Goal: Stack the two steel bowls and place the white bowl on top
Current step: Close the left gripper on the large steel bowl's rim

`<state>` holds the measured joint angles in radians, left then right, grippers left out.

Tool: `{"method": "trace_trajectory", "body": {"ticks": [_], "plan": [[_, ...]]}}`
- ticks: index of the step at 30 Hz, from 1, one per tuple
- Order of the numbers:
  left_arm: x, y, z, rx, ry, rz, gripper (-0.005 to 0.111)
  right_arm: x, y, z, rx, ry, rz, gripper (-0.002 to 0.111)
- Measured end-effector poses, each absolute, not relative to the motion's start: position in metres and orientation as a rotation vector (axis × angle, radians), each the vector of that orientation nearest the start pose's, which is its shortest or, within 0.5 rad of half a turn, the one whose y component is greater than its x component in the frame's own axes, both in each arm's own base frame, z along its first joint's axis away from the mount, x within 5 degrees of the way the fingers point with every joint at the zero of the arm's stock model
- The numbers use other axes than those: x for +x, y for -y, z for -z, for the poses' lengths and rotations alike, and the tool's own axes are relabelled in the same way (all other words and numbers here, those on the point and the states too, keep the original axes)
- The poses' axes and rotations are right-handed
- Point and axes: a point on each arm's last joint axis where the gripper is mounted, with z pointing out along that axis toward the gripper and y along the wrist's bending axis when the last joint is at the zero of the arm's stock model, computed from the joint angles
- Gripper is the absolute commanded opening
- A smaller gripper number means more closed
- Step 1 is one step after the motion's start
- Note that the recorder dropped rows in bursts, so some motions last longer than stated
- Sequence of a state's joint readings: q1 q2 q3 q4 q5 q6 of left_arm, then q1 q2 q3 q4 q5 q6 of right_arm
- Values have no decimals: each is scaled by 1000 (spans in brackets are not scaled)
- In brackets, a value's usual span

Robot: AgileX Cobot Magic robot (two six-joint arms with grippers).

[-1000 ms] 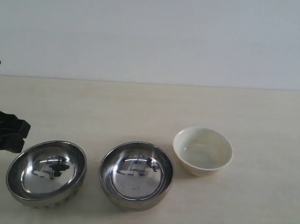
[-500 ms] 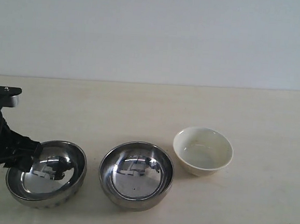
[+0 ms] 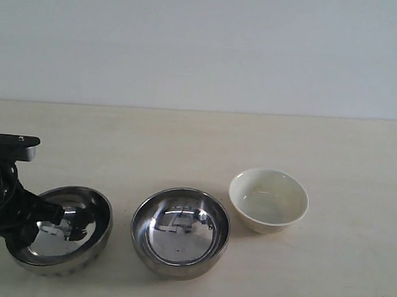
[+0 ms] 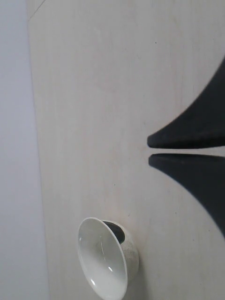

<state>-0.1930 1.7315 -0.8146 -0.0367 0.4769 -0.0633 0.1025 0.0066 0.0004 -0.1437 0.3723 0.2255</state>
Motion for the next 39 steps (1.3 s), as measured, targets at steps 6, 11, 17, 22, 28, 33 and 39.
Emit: {"method": "trace_trajectory", "body": {"ticks": [6, 11, 17, 22, 28, 33, 39], "plan": [[291, 59, -141, 120, -2845, 98, 4, 53, -1, -180, 26, -1860, -86, 0], [291, 59, -141, 117, -2845, 100, 4, 53, -1, -180, 26, -1860, -86, 0], [295, 60, -148, 122, -2867, 98, 4, 53, -1, -180, 26, -1860, -86, 0], [297, 60, -151, 126, -2878, 96, 4, 53, -1, -180, 26, -1860, -86, 0], [294, 59, -161, 150, -2869, 81, 4, 53, -1, -180, 26, -1860, -86, 0], [289, 56, -174, 151, -2872, 75, 4, 53, -1, -180, 26, -1860, -86, 0], [284, 55, -193, 160, -2838, 78, 4, 53, -1, -180, 26, -1860, -86, 0]]}}
